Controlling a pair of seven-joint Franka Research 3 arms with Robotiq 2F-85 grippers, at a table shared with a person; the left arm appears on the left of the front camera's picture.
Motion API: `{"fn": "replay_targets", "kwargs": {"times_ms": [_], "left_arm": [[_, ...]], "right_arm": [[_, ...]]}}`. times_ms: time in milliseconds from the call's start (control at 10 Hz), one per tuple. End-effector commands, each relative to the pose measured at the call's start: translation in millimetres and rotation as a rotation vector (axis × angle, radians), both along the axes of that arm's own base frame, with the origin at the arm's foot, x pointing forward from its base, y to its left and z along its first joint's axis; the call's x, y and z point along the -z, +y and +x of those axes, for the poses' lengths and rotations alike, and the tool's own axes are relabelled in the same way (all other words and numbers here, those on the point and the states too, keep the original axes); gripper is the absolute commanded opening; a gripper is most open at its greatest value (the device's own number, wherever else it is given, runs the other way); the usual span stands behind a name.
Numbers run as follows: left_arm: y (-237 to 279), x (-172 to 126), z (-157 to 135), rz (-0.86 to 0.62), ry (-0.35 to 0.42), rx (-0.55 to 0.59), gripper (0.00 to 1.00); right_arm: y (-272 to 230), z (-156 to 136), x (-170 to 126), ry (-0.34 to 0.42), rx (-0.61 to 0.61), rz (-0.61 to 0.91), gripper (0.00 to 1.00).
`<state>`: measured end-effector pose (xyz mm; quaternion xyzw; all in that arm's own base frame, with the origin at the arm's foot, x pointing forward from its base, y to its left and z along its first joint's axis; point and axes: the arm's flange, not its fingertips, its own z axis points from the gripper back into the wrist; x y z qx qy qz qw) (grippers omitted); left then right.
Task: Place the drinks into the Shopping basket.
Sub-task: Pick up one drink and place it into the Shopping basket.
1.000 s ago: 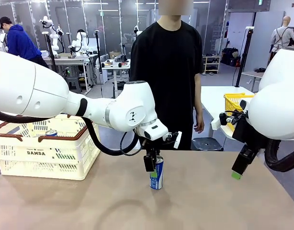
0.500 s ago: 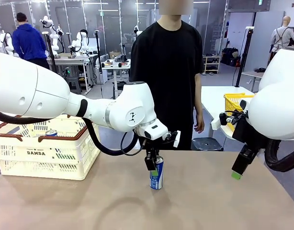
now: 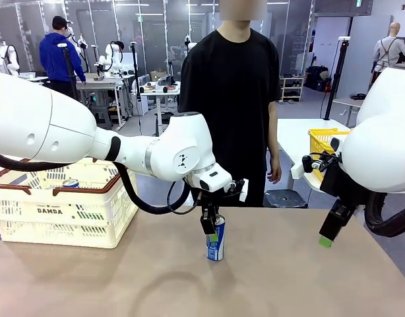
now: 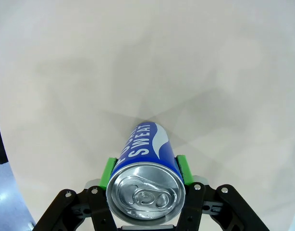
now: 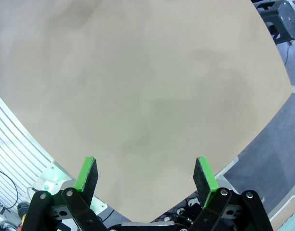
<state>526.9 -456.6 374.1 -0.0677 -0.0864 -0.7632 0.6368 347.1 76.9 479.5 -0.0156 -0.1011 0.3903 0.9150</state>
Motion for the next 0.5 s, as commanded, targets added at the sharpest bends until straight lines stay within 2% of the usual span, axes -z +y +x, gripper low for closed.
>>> {"fn": "replay_targets", "kwargs": {"times_ms": [0, 400], "left_arm": [[-1, -7, 2, -0.008, 0.043, -0.016, 0.01], [22, -65, -14, -0.029, 0.029, -0.063, 0.01]], "right_arm": [[1, 2, -2, 0.005, 0.003, -0.007, 1.0], [1, 2, -2, 0.005, 0.003, -0.007, 1.0]]}}
